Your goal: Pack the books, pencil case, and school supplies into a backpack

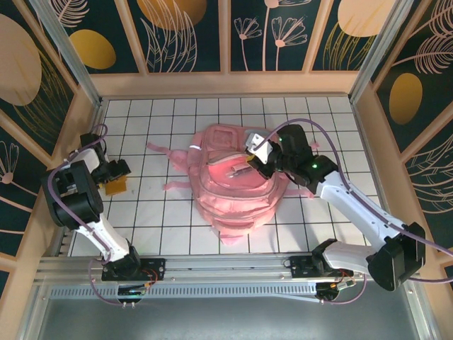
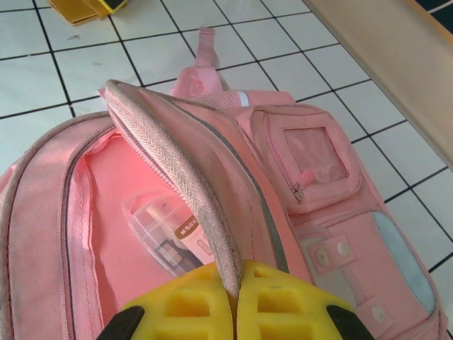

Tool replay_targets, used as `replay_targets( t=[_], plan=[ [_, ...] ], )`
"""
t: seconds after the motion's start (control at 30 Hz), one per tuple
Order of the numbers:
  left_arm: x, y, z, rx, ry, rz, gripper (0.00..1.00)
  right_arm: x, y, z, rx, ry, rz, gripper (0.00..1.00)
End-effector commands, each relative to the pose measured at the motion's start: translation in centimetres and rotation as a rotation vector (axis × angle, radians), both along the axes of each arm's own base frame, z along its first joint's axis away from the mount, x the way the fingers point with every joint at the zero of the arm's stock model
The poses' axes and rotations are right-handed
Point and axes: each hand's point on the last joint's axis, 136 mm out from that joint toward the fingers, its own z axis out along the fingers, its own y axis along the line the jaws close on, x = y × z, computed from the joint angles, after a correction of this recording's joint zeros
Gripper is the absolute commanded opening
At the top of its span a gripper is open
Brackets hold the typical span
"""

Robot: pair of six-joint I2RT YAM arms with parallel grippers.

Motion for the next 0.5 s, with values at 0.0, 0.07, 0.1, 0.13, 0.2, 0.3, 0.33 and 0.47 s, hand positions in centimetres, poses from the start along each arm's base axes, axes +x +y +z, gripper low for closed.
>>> replay_targets(
  t=[0.0, 0.07, 0.1, 0.13, 0.2, 0.3, 0.33, 0.47],
  plan=[
    [0.8, -2.8, -0.9, -0.160, -0.020, -0.049, 0.83, -0.5, 0.6, 4.7, 0.092, -0.143, 0.041, 0.00],
    [0.8, -3.4, -1.2, -0.206, -0.024, -0.050, 0.72, -0.5, 0.6, 4.8, 0.090, -0.141, 0.041, 0.00],
    [0.7, -3.5, -1.2, -0.215, -0.030, -0.049, 0.66, -0.5, 0.6, 4.7, 0.086, -0.139, 0.040, 0.00],
    [0.7, -3.5, -1.2, -0.220, -0.039, -0.043, 0.61, -0.5, 0.6, 4.8, 0.085, -0.141, 0.040, 0.00],
    [0.6, -3.6, -1.1, -0.231, -0.047, -0.039, 0.47, -0.5, 0.6, 4.9, 0.083, -0.147, 0.042, 0.00],
    [0.7, -4.2, -0.7, -0.267, -0.062, -0.038, 0.33, -0.6, 0.6, 5.1, 0.083, -0.150, 0.044, 0.00],
    [0.7, -4.3, -0.5, -0.275, -0.068, -0.037, 0.33, -0.6, 0.7, 5.0, 0.082, -0.147, 0.045, 0.00],
    [0.5, -4.5, 0.5, -0.279, -0.082, -0.028, 0.36, -0.6, 0.6, 4.8, 0.075, -0.148, 0.045, 0.00]
  ],
)
